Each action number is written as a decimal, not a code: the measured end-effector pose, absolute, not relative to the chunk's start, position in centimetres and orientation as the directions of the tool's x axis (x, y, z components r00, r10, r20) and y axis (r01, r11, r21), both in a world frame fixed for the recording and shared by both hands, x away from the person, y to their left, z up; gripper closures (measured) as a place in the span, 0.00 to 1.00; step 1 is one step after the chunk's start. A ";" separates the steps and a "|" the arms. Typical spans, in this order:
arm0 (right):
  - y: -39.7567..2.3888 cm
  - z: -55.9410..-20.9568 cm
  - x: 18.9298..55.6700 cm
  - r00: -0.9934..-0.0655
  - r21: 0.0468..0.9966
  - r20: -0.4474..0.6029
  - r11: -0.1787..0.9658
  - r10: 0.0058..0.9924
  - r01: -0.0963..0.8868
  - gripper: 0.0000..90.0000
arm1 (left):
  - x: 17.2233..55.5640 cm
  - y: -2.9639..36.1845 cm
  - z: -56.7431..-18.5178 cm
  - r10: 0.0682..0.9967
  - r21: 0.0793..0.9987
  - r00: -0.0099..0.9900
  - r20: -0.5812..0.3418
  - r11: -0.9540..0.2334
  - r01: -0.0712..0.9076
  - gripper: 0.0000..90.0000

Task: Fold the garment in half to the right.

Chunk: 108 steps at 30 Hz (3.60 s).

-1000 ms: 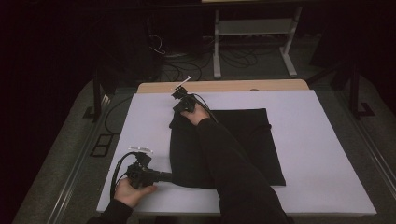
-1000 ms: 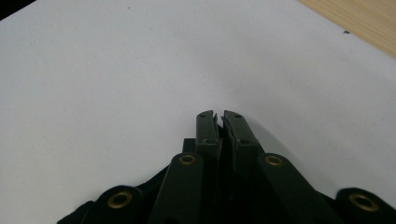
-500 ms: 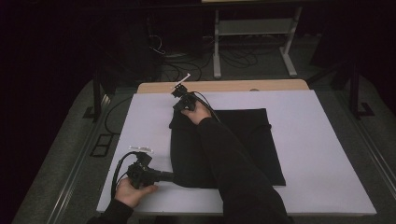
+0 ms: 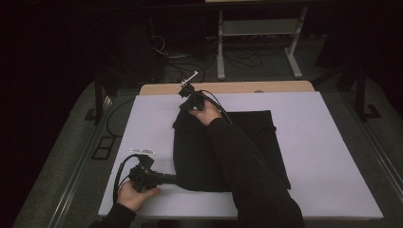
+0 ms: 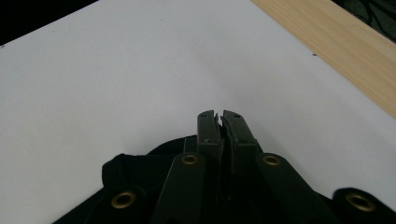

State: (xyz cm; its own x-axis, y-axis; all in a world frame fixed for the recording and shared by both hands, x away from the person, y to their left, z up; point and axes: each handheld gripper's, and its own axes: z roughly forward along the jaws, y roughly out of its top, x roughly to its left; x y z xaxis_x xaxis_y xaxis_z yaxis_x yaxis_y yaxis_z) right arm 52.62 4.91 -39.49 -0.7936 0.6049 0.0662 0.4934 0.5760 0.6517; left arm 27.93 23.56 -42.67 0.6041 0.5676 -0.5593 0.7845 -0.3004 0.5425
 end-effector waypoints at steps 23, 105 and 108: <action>-1.3 -38.0 50.7 -0.758 0.704 0.132 0.478 0.639 0.525 0.94 | 28.1 20.9 -40.7 0.518 0.614 0.654 -0.551 -0.280 0.738 0.93; -18.4 -36.5 47.3 -0.617 0.753 0.124 0.331 0.777 0.569 0.94 | 32.0 2.3 -38.2 0.308 0.654 0.799 -0.516 -0.461 0.600 0.93; -19.0 -36.6 47.2 -0.609 0.751 0.125 0.327 0.783 0.574 0.94 | 32.1 1.5 -38.5 0.299 0.652 0.798 -0.523 -0.463 0.600 0.93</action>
